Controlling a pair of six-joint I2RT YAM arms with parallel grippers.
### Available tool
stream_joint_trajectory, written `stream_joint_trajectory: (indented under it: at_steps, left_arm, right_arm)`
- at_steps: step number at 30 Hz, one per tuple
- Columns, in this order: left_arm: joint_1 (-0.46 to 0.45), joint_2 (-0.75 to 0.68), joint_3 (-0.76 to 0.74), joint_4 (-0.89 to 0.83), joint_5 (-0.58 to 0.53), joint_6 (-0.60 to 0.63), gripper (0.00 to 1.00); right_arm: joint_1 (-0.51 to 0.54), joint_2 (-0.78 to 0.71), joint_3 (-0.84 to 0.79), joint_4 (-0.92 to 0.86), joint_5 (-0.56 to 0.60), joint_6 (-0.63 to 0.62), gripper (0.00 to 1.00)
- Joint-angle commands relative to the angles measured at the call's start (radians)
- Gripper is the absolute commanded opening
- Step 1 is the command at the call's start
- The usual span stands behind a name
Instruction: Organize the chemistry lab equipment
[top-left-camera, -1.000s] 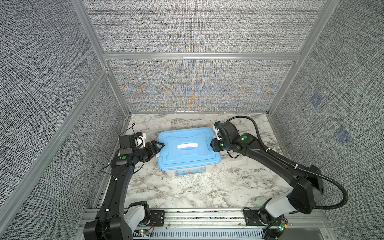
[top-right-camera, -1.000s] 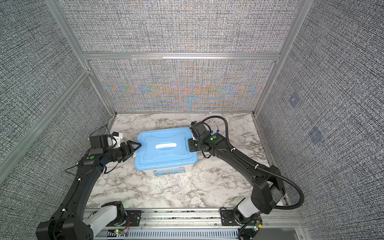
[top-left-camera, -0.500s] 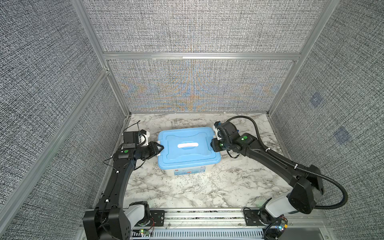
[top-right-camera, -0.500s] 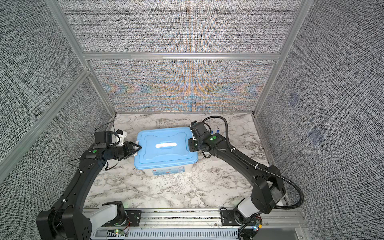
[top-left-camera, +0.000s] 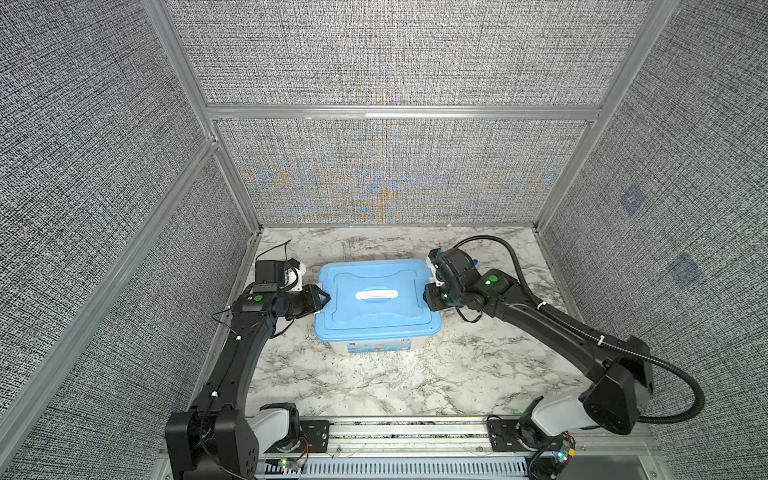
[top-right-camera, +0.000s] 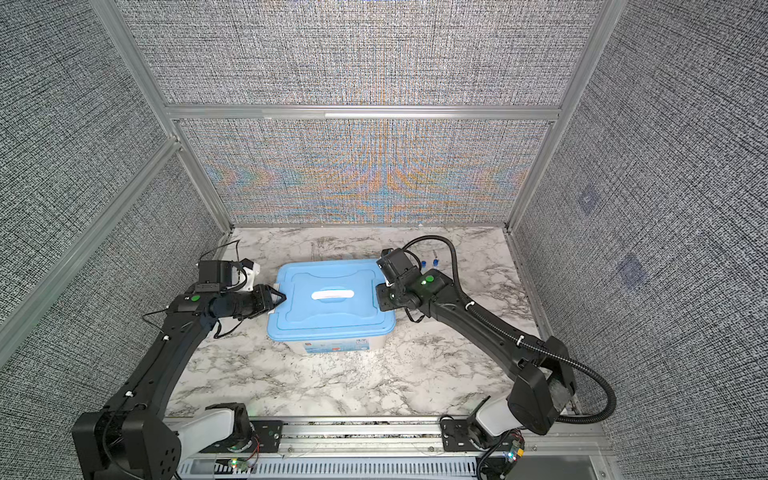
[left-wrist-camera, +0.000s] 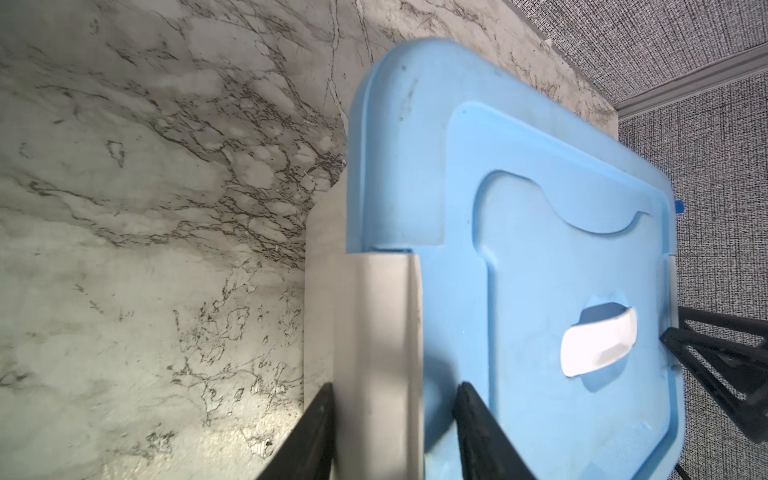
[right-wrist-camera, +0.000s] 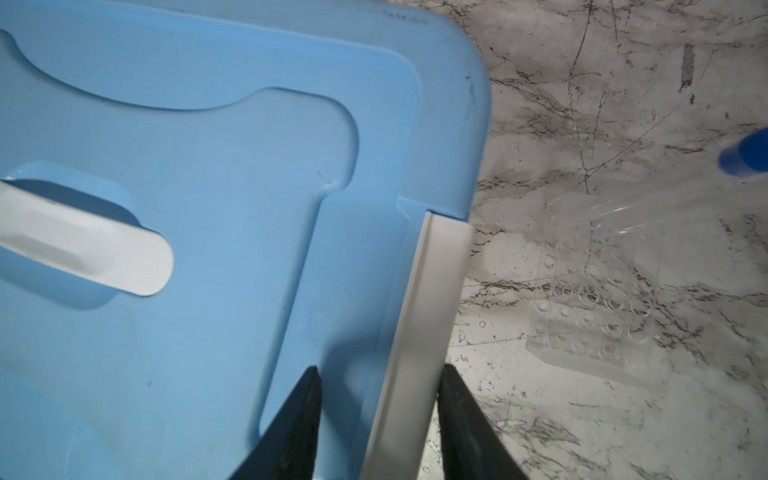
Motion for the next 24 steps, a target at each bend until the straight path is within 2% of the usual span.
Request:
stream_joint_trajectory:
  at_steps: [1,13,18,21,24]
  left_arm:
    - [-0.028,0.002,0.002,0.011,0.161,-0.006,0.47]
    - [-0.203,-0.041,-0.049,0.022,0.133,-0.075,0.47]
    - [-0.233,-0.078,-0.080,0.040,0.121,-0.117,0.49]
    - [-0.233,-0.092,-0.077,0.010,0.084,-0.109,0.63]
    - [-0.233,-0.104,-0.055,-0.029,0.002,-0.077,0.78]
  right_arm:
    - [0.016,-0.019,-0.016,-0.034,-0.135,0.005,0.42]
    - [0.020,-0.149,-0.137,-0.064,-0.094,0.056,0.42]
    - [0.019,-0.197,-0.187,-0.053,-0.085,0.075,0.42]
    - [0.020,-0.213,-0.199,-0.056,-0.062,0.075,0.45]
    - [0.017,-0.220,-0.196,-0.074,-0.002,0.062,0.55]
